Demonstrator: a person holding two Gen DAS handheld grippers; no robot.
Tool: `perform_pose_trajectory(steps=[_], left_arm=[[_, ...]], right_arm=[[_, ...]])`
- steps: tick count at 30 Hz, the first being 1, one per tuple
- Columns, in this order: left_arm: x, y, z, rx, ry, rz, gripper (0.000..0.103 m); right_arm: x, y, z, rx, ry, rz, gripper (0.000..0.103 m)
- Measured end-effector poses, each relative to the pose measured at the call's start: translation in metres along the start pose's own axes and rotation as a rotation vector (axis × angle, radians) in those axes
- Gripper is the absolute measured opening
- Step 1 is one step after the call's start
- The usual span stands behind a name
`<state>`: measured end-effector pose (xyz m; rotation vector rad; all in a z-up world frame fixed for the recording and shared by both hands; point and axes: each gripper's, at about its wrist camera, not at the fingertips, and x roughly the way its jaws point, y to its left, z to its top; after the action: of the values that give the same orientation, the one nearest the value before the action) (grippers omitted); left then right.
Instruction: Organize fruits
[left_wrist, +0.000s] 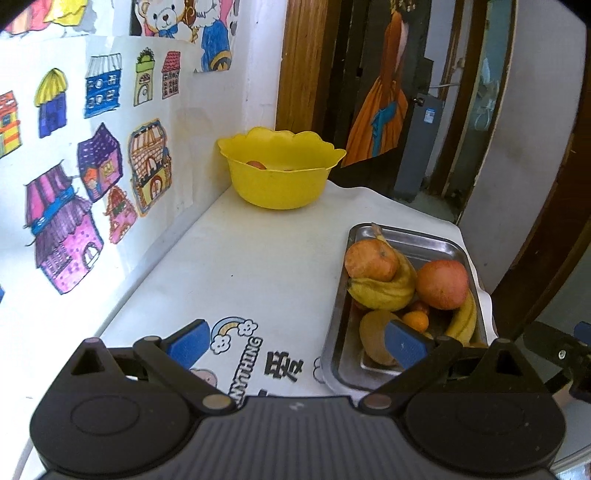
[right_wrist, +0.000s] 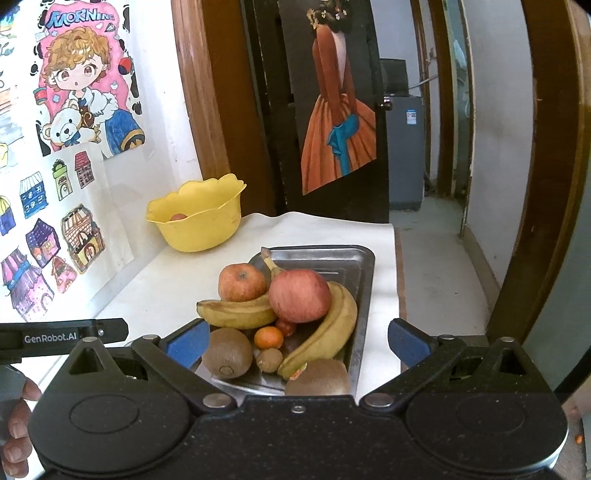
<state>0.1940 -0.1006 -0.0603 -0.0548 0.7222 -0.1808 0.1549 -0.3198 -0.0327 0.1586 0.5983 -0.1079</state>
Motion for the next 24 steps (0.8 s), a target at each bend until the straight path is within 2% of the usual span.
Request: perform_pose_trajectory(steps=[3, 14, 24], left_arm=[[-0.014, 0.007, -0.013, 0.004, -0.014, -0.03, 0.102], [-0.053, 0.027, -0.058, -0.016, -0.068, -0.042, 0.102], [-0.037, 0.034, -0.088, -0.036, -0.086, 0.032, 0.102]], right_arm=[[-0.016, 0.005, -0.009, 0.001, -0.006, -0.012, 0.102], [-0.073, 0.022, -0.056, -0.001, -0.034, -0.074, 0.102], [-0.06, 0.034, -0.073, -0.118, -0.007, -0.011, 0.102]])
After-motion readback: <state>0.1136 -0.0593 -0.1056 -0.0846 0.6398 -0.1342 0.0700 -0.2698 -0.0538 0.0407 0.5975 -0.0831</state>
